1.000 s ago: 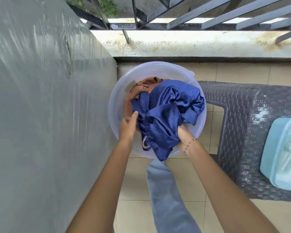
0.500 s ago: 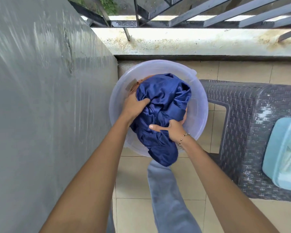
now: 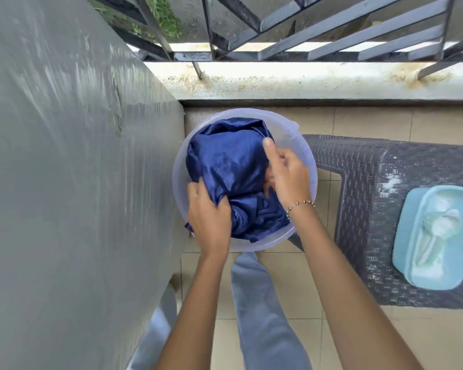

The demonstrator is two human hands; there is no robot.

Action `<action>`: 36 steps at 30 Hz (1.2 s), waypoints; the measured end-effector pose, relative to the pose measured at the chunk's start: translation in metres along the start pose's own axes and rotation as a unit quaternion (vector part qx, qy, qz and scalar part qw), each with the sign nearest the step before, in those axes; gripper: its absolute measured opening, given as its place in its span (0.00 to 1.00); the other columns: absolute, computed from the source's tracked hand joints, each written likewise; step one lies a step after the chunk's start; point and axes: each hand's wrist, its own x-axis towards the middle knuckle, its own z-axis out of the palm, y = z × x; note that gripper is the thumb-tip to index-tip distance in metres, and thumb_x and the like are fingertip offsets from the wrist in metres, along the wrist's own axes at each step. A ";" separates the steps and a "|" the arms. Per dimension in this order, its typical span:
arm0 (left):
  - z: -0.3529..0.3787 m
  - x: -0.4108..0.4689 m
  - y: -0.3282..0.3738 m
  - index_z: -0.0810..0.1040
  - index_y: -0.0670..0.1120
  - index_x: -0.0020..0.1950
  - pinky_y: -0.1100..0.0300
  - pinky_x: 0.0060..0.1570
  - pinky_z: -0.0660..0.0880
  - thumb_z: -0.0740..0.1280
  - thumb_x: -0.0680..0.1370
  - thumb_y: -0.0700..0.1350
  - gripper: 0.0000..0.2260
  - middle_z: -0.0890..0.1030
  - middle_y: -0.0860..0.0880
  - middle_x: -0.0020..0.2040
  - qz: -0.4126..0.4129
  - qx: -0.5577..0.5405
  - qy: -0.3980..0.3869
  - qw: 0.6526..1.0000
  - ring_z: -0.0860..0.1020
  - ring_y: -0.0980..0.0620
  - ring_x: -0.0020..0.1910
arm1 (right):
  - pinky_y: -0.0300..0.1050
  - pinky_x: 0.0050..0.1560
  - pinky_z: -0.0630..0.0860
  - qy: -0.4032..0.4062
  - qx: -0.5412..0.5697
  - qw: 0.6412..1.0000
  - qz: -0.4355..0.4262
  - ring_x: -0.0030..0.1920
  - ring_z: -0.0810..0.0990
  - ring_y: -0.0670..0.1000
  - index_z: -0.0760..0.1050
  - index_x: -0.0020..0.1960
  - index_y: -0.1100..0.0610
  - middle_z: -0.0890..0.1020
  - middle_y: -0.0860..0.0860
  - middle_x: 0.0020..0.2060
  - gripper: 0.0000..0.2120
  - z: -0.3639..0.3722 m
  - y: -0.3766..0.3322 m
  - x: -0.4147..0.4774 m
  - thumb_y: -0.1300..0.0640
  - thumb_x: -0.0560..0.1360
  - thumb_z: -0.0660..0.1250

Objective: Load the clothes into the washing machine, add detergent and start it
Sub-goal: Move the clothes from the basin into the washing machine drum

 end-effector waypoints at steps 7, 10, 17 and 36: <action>0.002 -0.036 -0.005 0.72 0.39 0.40 0.57 0.27 0.70 0.71 0.60 0.31 0.13 0.73 0.46 0.40 0.290 0.133 -0.170 0.932 0.71 0.47 0.35 | 0.40 0.49 0.78 -0.176 0.099 0.963 0.179 0.54 0.80 0.55 0.72 0.64 0.60 0.80 0.52 0.56 0.35 0.023 0.007 -0.009 0.55 0.60 0.79; -0.001 -0.041 -0.021 0.75 0.43 0.46 0.55 0.44 0.73 0.72 0.66 0.46 0.12 0.74 0.50 0.44 0.288 0.073 -0.206 0.932 0.68 0.51 0.41 | 0.52 0.49 0.81 -0.095 0.144 0.963 0.208 0.46 0.82 0.56 0.77 0.54 0.59 0.83 0.54 0.47 0.27 0.022 0.025 -0.015 0.57 0.57 0.77; -0.028 -0.020 -0.065 0.75 0.49 0.61 0.47 0.63 0.70 0.55 0.74 0.66 0.27 0.76 0.47 0.61 -0.253 -0.144 -0.131 0.948 0.74 0.47 0.58 | 0.53 0.58 0.74 -0.115 0.261 0.915 0.285 0.48 0.81 0.57 0.78 0.48 0.57 0.83 0.55 0.47 0.23 -0.001 0.043 -0.040 0.50 0.55 0.71; -0.013 0.054 -0.039 0.78 0.40 0.41 0.61 0.35 0.75 0.59 0.82 0.42 0.13 0.79 0.42 0.36 -0.300 -0.186 -0.428 0.832 0.76 0.48 0.33 | 0.51 0.48 0.81 -0.213 0.249 0.921 0.209 0.53 0.83 0.55 0.68 0.70 0.52 0.81 0.55 0.58 0.36 -0.020 0.037 -0.028 0.54 0.65 0.78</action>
